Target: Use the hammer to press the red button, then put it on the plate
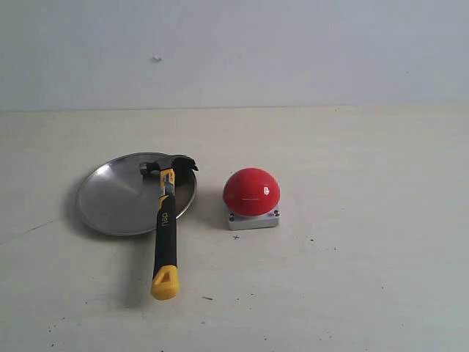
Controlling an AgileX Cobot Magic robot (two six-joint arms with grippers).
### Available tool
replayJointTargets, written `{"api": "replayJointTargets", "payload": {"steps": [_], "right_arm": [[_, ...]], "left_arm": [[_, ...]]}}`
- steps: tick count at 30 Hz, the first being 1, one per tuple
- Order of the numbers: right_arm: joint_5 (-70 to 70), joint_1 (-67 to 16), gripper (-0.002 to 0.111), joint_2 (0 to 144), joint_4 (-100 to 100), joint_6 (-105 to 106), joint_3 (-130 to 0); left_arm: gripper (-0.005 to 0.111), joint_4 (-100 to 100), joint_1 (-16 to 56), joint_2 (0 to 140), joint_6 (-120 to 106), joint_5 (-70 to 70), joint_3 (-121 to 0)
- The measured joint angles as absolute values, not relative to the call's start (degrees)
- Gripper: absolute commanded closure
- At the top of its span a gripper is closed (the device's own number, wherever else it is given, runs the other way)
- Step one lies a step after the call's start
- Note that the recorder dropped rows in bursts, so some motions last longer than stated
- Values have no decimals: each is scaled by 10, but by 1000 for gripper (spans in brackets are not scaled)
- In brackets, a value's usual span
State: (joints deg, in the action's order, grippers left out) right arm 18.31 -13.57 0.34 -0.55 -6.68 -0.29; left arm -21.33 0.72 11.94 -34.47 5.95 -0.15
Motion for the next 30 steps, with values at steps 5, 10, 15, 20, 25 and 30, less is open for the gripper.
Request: {"api": "replayJointTargets", "payload": {"steps": [5,10,15,20,25,30], "right_arm": [[183,-136,108,3,-6,-67,-3],[183,-136,108,3,-6,-67,-3],[183,-136,108,3,-6,-67,-3],[183,-136,108,3,-6,-67,-3],[183,-136,108,3,-4,-67,-3],[183,-136,108,3,-4,-67,-3]], "left_arm": [[107,-114,-27,88,-263,-29,-2],[107,127,-27,30,62,-72,0],[107,142,-27,3,112,-142,0],[107,142,-27,3,114,-146,0],[107,142,-27,3,114,-147,0],[107,142,-27,3,114,-147,0]]}}
